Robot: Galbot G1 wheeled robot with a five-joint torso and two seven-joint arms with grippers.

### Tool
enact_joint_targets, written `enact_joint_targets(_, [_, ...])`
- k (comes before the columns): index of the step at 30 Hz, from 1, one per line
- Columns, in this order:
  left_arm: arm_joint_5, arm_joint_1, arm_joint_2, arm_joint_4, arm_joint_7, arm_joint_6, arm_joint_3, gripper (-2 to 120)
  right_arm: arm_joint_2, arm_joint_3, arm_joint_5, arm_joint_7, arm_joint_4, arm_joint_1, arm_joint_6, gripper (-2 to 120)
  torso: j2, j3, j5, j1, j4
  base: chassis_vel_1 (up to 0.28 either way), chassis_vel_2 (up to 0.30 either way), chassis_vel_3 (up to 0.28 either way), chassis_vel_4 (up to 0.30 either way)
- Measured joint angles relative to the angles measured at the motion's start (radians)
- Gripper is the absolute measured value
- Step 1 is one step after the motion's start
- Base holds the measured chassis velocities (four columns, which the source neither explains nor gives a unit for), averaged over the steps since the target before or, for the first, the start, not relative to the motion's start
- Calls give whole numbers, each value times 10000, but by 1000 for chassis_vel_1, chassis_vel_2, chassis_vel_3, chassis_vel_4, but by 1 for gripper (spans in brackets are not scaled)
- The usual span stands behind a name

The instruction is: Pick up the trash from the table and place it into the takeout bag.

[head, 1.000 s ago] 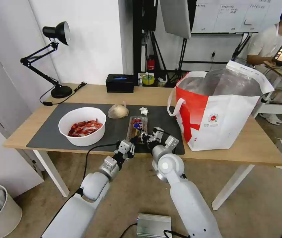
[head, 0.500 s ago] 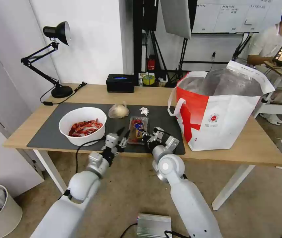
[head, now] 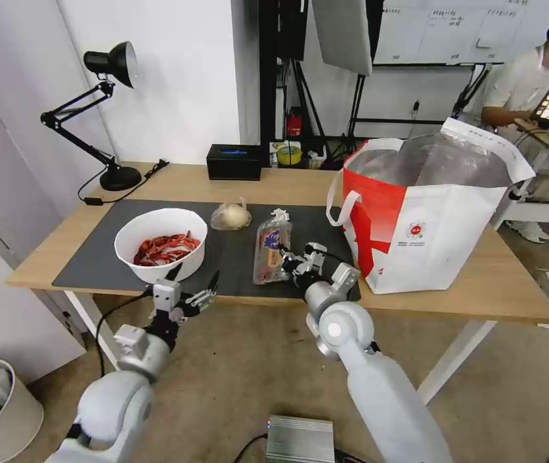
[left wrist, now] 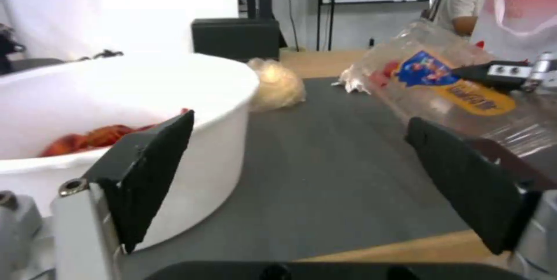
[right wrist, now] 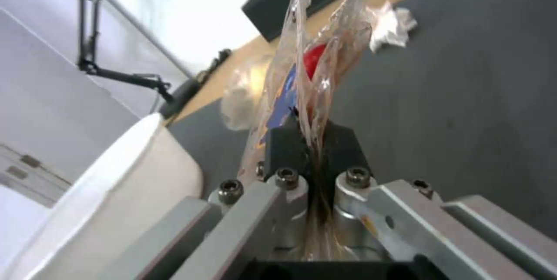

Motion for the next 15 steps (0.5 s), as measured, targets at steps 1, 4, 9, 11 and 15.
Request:
enact_joint_targets(1, [-6, 125, -22, -112, 31, 1, -99, 100, -64, 0, 0, -20, 144, -61, 7, 0, 0, 0, 0, 0, -1, 0, 0, 0, 0])
enact_joint_targets(4, [-21, 479, -105, -423, 96, 3, -363, 100, -275, 31, 145, -68, 621, -217, 26, 0, 0, 0, 0, -1, 0, 0, 0, 0, 0])
enact_joint_targets(9, [-32, 975, -311, -920, 150, -1, -733, 100, -625, 374, 815, -35, 1447, -347, 40, 0, 0, 0, 1, 0, -1, 0, 0, 0, 0])
enact_joint_targets(11, [-35, 1097, -362, -1028, 161, -4, -808, 100, -732, 483, 1029, 5, 1689, -355, 40, 0, 0, -1, 1, -1, -1, 0, 0, 0, 0])
enact_joint_targets(15, [-15, 1467, -500, -1320, 255, -32, -1054, 100, -1036, 854, 1733, 301, 2553, -327, -4, 0, 0, -1, 2, -1, -2, 0, 0, 0, 0])
